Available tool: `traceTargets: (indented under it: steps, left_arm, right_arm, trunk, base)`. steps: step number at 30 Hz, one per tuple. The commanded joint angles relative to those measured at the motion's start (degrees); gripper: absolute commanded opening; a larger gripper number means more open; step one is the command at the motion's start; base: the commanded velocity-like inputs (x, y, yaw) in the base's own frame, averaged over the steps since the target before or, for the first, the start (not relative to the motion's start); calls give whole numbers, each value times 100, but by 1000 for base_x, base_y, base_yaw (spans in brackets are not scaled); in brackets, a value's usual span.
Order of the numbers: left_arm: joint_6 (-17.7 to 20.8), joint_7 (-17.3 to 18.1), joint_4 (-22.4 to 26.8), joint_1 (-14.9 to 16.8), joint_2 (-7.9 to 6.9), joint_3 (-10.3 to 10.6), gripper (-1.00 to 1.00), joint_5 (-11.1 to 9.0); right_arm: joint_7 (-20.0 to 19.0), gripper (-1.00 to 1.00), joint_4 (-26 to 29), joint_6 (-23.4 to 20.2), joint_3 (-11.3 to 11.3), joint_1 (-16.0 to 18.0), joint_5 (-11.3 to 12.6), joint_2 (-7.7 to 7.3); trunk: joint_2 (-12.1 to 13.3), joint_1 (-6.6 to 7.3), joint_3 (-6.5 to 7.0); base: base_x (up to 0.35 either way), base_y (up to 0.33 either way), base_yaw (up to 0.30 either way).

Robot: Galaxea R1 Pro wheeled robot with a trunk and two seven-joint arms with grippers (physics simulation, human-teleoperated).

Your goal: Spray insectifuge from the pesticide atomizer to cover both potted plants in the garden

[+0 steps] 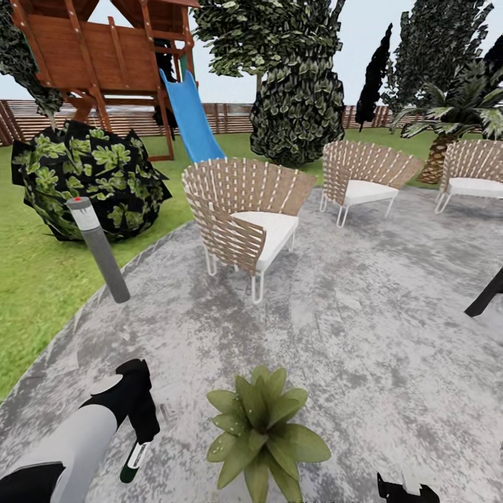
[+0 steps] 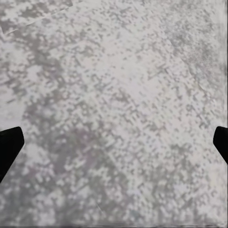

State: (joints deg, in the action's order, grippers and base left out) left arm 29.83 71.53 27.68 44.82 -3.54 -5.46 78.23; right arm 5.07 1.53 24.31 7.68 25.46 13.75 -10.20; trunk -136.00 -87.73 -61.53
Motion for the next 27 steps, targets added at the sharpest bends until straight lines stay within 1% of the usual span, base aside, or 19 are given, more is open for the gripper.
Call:
traceTargets:
  steps: [1,5,7,10,13,16,18,20,21,24,26,27]
  left_arm:
    - [57,37,9,1,1,-37,-100,38]
    - [58,37,17,19,5,-29,-100,35]
    - [58,37,18,26,6,-26,-100,38]
    - [58,37,18,27,8,-25,-100,38]
    - [66,37,18,84,63,-31,-100,35]
    - [62,37,42,103,125,-29,-100,34]
    - [68,64,219,139,166,-27,-100,34]
    - [83,92,503,170,197,-26,-100,31]
    - [88,99,639,182,243,-21,-100,34]
    - [92,106,786,197,478,11,-100,83]
    - [93,107,796,269,530,16,-100,101]
    - [87,116,785,369,541,18,-100,97]
  right_arm:
    - [15,100,-2,13,49,4,40,1]
    - [14,100,-1,14,49,3,40,7]
    - [19,100,3,13,49,4,43,13]
    - [20,100,3,17,49,3,47,17]
    - [20,100,0,15,49,3,46,18]
    - [20,100,-2,15,49,3,43,18]
    - [18,100,-3,16,49,3,41,18]
    - [17,100,-3,15,49,4,41,16]
    - [17,100,-2,17,49,3,40,17]
    - [17,100,-3,14,49,3,40,7]
    - [18,100,-4,13,49,3,40,1]
    - [17,100,-4,13,49,3,40,-5]
  trunk:
    - [-2,1,-3]
    - [-2,1,0]
    - [-2,1,1]
    - [-2,1,1]
    - [-2,1,1]
    - [-2,1,1]
    - [-2,1,1]
    - [-2,1,1]
    - [-2,1,1]
    - [-2,1,1]
    - [-2,1,1]
    - [-2,1,1]
  base:
    - [0,0,-266]
    - [-219,21,-258]
    - [-208,195,-75]
    - [-52,277,-15]
    - [60,287,0]
    - [11,37,-86]
    - [2,7,-251]
    - [1,2,-174]
    - [0,1,-70]
    - [0,0,-21]
    - [0,0,-5]
    - [0,0,-1]
